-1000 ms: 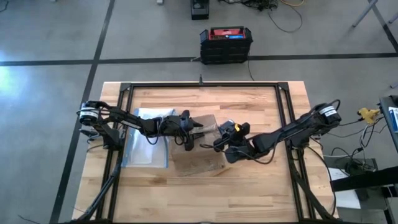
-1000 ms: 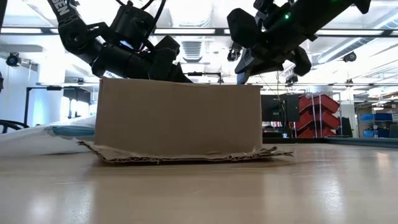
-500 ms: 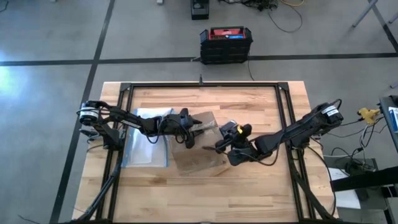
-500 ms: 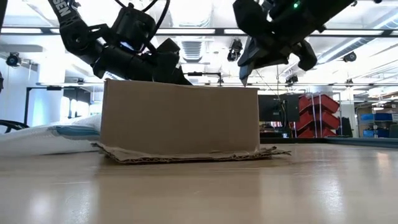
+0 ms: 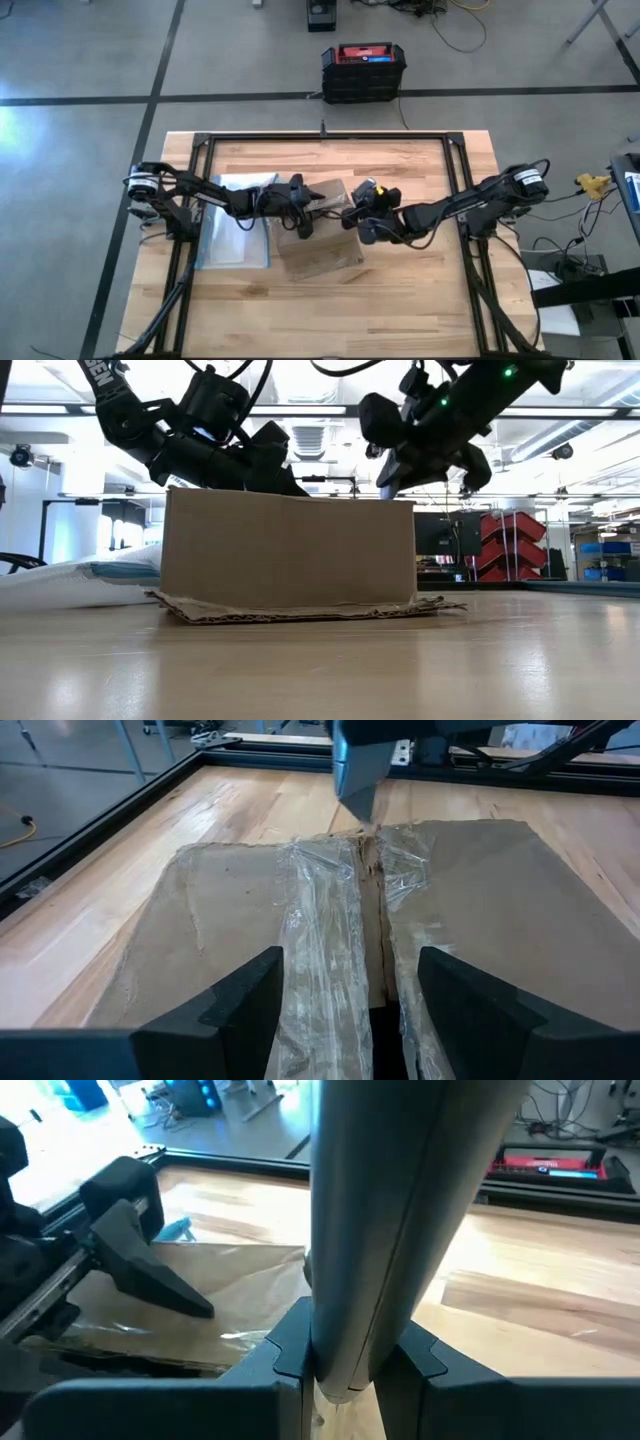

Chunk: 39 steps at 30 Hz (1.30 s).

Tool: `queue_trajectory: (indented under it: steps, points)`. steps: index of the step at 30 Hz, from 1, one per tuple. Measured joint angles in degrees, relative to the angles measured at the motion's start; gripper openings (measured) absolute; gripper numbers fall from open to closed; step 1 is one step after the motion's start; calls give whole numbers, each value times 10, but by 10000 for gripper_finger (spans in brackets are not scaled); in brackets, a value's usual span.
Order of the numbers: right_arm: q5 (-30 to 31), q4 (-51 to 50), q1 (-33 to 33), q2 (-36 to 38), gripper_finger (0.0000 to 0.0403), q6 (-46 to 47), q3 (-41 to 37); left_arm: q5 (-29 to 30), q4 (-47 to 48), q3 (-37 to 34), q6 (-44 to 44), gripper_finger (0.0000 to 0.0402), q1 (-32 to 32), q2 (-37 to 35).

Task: Unpack boxes
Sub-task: Break down the cardboard box until it is fully flat

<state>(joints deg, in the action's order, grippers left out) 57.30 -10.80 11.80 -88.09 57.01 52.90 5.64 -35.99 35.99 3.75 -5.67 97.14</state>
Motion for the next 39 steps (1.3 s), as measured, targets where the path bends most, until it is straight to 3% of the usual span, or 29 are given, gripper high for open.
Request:
queue_trajectory:
  steps: [21, 39]
  points:
    - [-6, 13, 13, 0, 50, -31, 1, -3, 4, 0, -1, 220, 0, -1]
    - [-3, 4, 60, 3, 50, 15, 2, 1, 5, 0, -2, 220, 1, -1]
